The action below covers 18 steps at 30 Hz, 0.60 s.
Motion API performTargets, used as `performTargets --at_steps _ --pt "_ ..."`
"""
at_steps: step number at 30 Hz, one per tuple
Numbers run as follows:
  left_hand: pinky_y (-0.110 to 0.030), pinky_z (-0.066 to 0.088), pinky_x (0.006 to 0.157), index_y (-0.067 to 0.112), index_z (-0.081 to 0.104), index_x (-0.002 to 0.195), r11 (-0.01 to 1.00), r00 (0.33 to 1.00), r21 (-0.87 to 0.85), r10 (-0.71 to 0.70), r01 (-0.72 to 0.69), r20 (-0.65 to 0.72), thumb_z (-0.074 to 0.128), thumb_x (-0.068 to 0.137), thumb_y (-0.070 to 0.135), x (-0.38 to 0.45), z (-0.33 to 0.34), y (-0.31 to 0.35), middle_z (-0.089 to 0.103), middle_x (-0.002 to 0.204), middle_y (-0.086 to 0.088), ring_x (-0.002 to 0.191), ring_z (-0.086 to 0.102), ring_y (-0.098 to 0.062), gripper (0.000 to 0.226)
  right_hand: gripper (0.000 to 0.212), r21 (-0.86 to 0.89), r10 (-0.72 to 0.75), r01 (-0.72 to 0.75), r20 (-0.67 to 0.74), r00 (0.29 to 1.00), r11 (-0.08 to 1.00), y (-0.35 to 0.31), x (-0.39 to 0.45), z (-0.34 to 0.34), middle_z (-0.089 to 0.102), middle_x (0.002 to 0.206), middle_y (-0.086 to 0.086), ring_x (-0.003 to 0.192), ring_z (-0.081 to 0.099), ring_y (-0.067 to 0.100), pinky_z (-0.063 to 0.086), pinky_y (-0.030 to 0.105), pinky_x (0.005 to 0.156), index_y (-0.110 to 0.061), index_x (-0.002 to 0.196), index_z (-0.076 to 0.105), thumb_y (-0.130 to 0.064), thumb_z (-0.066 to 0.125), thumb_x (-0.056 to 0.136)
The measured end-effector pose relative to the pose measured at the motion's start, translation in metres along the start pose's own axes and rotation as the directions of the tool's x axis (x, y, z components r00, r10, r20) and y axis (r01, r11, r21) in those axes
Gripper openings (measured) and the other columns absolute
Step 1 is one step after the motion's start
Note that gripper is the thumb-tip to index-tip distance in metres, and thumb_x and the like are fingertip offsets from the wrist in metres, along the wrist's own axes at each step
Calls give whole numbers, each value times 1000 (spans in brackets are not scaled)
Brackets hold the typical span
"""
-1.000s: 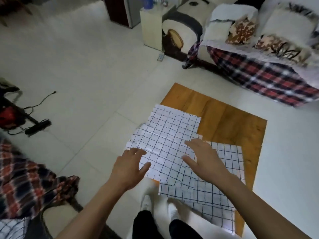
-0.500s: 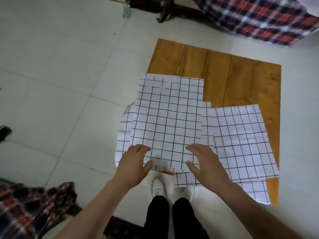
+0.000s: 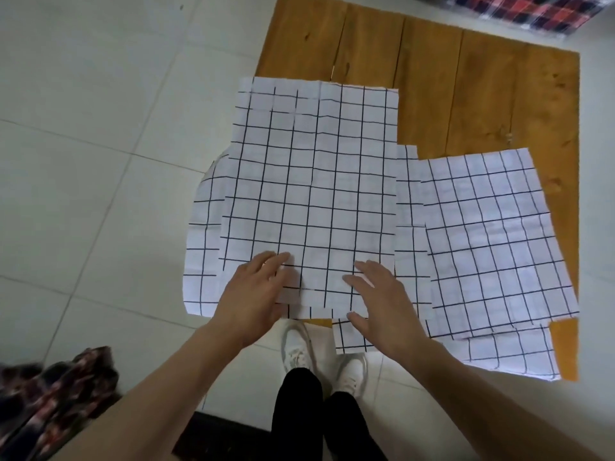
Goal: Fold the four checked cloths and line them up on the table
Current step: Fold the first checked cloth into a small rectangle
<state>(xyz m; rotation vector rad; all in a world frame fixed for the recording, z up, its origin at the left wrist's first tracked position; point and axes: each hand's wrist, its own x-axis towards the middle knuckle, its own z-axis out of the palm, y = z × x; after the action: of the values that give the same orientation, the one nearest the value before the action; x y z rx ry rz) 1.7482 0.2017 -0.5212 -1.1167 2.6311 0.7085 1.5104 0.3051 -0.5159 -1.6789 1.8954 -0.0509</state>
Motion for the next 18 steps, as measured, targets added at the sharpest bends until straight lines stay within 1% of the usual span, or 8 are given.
performTargets --at_steps 3,5,8,10,13,16,18 --pt "-44 50 89 27 57 121 1000 1000 -14 25 -25 -11 79 62 24 3 6 -8 48 142 7 129 44 -25 63 69 -65 -13 14 15 1000 998 9 0 8 40 152 2 144 32 27 36 46 111 -25 135 54 -30 84 72" --pt "-41 49 85 27 58 118 999 999 -6 36 -36 -25 76 60 23 4 7 -9 50 138 8 126 46 -26 61 70 -93 -22 23 9 1000 995 12 -1 10 41 152 1 143 33 25 36 44 109 -27 134 53 -31 84 71" --pt "-43 50 82 23 58 118 997 998 54 51 -48 -47 77 57 21 5 9 -8 52 136 5 123 48 -30 64 69 -108 -39 38 -10 999 993 14 0 11 40 152 -1 143 33 24 35 43 110 -29 134 52 -33 82 73" --pt "-44 53 79 17 59 117 994 996 92 60 -54 -66 78 54 13 5 11 -6 54 136 0 121 51 -33 65 67 -111 -49 47 -15 999 993 15 1 11 39 152 -2 143 32 23 34 43 110 -30 134 51 -35 81 75" --pt "-46 56 76 8 62 112 988 993 143 73 -59 -97 77 53 1 4 12 -3 58 134 -8 117 56 -36 62 64 -99 -57 55 -25 998 994 18 2 13 39 151 -4 143 32 22 35 43 109 -30 134 52 -35 79 76" --pt "-43 56 75 7 64 108 985 990 160 82 -62 -118 75 55 1 5 12 -4 60 130 -5 116 56 -33 54 61 -98 -64 59 -46 997 993 19 2 14 41 149 -4 141 34 22 35 43 108 -29 133 53 -35 77 78" --pt "-43 55 73 8 63 108 985 989 155 91 -73 -116 75 56 8 4 11 -5 60 129 -4 116 56 -33 53 59 -122 -69 62 -52 996 991 19 2 14 44 147 -3 139 37 23 38 44 106 -28 131 54 -34 78 77"
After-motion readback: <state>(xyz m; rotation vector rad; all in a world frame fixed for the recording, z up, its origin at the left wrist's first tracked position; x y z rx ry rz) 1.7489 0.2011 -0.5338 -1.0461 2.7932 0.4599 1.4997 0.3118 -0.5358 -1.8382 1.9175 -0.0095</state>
